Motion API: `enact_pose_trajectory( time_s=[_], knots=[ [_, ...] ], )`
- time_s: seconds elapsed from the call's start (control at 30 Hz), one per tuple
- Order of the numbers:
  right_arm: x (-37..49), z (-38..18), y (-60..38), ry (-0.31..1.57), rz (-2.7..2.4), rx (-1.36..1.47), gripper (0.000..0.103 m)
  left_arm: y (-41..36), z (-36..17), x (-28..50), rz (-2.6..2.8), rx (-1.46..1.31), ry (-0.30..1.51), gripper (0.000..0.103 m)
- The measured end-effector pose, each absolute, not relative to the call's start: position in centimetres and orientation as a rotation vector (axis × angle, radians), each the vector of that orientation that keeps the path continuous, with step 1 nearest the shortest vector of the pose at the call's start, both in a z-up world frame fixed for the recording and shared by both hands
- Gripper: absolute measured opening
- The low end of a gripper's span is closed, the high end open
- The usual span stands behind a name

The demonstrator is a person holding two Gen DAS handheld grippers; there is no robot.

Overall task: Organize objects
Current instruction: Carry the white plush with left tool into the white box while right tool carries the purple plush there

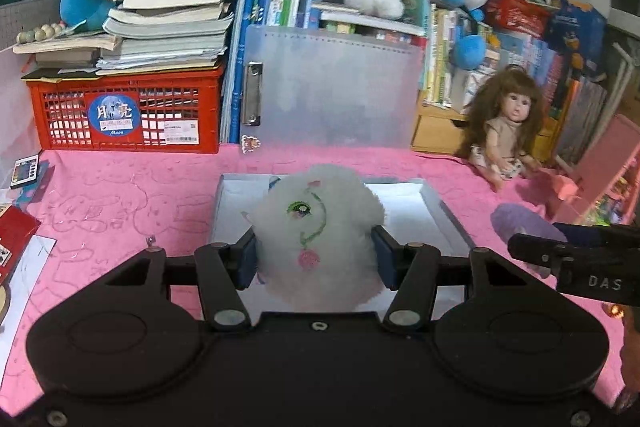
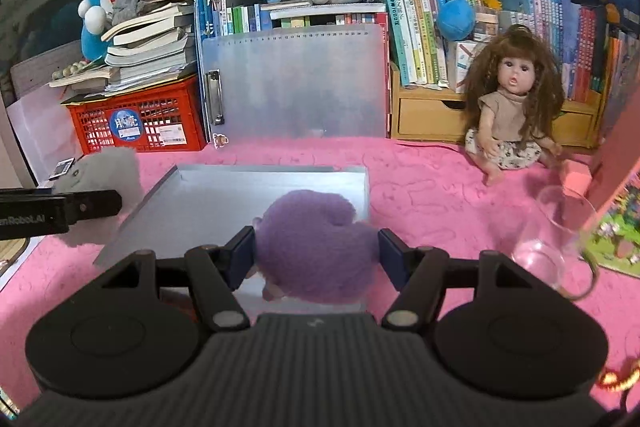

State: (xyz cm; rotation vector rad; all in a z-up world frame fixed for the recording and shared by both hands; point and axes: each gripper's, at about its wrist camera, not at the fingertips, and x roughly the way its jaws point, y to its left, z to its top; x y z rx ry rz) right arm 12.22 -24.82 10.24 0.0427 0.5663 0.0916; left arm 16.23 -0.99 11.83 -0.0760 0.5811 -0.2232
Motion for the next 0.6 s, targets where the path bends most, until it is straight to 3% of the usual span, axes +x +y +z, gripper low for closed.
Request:
enact_pose_trajectory(
  time_s=[0.6],
  knots=[
    [20.2,6.0,-22.5,0.719,0.103,0.057,0.068,-2.0,6.5,22.9,-0.131,-0.039,0.681,0.055]
  ],
)
